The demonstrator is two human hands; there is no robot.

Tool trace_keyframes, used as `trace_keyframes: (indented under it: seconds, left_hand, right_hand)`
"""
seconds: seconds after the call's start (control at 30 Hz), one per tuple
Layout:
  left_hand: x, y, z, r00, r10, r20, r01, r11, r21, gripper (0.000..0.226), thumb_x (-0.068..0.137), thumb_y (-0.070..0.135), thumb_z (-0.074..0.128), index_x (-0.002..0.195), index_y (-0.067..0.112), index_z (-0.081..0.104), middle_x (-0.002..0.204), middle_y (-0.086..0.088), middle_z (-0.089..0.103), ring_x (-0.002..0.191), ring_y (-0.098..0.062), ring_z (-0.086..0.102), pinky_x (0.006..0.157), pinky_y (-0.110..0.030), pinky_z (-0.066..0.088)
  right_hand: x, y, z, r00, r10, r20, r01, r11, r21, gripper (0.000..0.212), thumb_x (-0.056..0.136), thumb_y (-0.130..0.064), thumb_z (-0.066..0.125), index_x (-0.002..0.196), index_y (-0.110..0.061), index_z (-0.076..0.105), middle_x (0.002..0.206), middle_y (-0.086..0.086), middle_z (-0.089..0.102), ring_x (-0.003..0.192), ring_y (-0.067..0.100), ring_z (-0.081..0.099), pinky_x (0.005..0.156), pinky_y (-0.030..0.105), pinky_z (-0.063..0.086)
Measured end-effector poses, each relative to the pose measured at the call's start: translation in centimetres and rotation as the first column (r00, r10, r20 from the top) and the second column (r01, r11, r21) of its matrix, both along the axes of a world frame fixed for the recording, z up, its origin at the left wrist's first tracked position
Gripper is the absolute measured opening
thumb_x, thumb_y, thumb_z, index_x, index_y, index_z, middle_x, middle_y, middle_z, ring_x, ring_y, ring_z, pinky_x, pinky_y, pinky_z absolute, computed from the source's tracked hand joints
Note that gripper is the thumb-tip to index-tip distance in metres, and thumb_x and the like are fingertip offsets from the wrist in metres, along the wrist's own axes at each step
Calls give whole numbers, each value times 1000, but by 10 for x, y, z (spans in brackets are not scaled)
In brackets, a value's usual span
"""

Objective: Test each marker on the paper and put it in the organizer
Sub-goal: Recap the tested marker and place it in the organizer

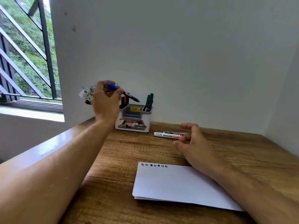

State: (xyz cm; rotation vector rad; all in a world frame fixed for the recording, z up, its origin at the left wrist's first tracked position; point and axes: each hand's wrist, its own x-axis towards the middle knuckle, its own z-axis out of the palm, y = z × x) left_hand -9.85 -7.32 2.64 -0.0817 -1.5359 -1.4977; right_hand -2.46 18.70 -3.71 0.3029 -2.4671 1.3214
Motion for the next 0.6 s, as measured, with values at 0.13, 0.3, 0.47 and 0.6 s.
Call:
trace_keyframes:
  seconds: [0.13, 0.3, 0.47, 0.6]
  left_hand:
    - [-9, -24, -2, 991, 131, -32, -130, 991, 32, 45, 79, 17, 80, 109, 21, 47, 103, -6, 70, 83, -7, 72, 79, -29, 60]
    - [-22, -38, -6, 976, 219, -18, -219, 975, -35, 48, 79, 21, 81, 104, 22, 40, 103, -12, 68, 84, -17, 72, 80, -38, 60]
    - [-33, -41, -11, 973, 230, 3, -225, 955, -191, 40, 80, 20, 79, 103, 19, 47, 99, -5, 66, 90, -19, 69, 79, -29, 59]
    - [-37, -35, -16, 978, 207, -32, -207, 933, -295, 35, 82, 12, 77, 98, 24, 48, 83, 14, 58, 76, -4, 64, 70, -14, 53]
  right_hand:
    - [2, -1, 1, 1000, -1, 3, 1, 1000, 14, 54, 92, -26, 69, 136, -35, 39, 98, -3, 58, 66, 7, 54, 50, 6, 40]
    - [1, -2, 1, 1000, 12, -2, -12, 1000, 25, 51, 92, -27, 70, 132, -37, 40, 95, -5, 58, 61, 3, 51, 48, 7, 39]
    - [-1, -1, -2, 1000, 13, -15, -13, 999, 41, 53, 90, -29, 72, 131, -38, 40, 97, -5, 59, 61, 0, 52, 52, 6, 39]
    - [-4, 0, -4, 1000, 23, -12, -23, 999, 38, 52, 89, -29, 72, 127, -41, 39, 97, -6, 59, 62, -3, 54, 53, 7, 39]
